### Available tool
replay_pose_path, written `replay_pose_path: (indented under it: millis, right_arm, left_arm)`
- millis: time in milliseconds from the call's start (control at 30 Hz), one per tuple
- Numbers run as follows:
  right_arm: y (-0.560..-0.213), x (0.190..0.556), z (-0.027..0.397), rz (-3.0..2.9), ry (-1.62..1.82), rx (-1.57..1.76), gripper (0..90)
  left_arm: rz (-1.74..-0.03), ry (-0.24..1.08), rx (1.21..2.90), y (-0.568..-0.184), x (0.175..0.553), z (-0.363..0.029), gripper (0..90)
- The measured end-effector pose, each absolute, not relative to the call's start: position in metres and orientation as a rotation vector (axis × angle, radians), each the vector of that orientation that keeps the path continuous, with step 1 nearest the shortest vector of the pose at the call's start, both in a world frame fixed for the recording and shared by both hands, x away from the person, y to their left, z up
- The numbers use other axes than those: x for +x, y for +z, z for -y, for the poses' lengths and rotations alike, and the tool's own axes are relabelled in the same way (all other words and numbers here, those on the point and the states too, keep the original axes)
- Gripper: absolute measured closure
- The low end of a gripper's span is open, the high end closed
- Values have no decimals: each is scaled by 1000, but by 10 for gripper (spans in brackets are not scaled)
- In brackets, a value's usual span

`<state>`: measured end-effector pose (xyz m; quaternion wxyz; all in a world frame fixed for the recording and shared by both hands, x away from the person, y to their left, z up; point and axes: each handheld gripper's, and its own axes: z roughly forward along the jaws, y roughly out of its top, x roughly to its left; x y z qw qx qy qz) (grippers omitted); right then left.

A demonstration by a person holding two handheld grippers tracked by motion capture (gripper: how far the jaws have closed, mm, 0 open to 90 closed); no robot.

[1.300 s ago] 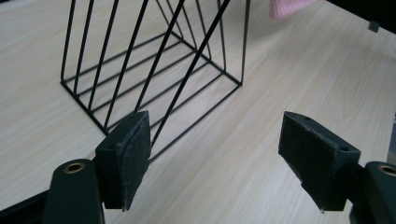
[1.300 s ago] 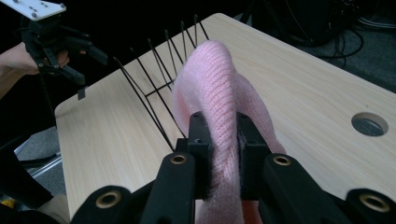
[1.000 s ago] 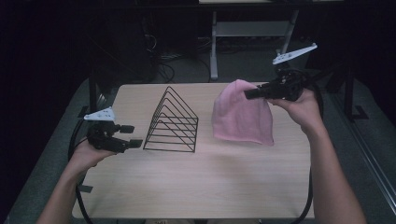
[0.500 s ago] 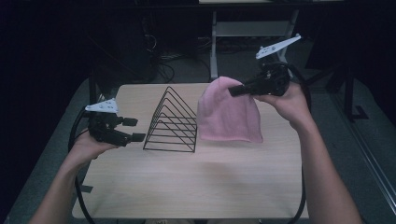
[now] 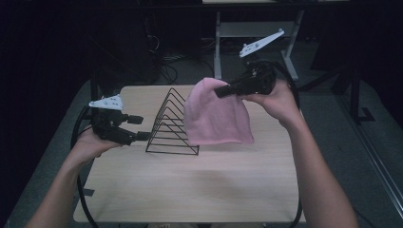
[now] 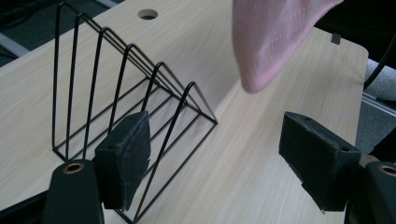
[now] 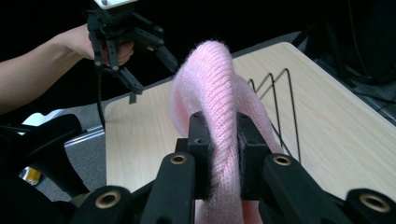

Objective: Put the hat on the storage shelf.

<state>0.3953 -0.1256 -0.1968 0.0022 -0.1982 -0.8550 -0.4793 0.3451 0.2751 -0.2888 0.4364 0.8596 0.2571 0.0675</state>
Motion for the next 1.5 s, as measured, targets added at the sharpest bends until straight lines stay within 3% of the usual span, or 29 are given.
replay_pose_path:
  millis: [900,1000,1200,1233,1300,1500]
  right_arm:
    - [-180,406,55,2657,-1503,-445,791]
    - [-174,406,46,2660,-1512,-421,791]
    - [-166,409,31,2664,-1538,-373,791]
    - [-164,409,27,2655,-1546,-370,791]
    - [-163,409,26,2652,-1549,-371,791]
    - [-160,411,18,2643,-1588,-362,792]
  left_arm:
    - [-582,117,2177,-280,354,-258,254]
    - [-584,95,2188,-283,355,-260,285]
    - [-605,61,2172,-289,358,-269,402]
    - [-611,50,2163,-290,359,-271,483]
    - [-619,46,2151,-290,360,-275,516]
    - [-623,36,2111,-289,364,-286,793]
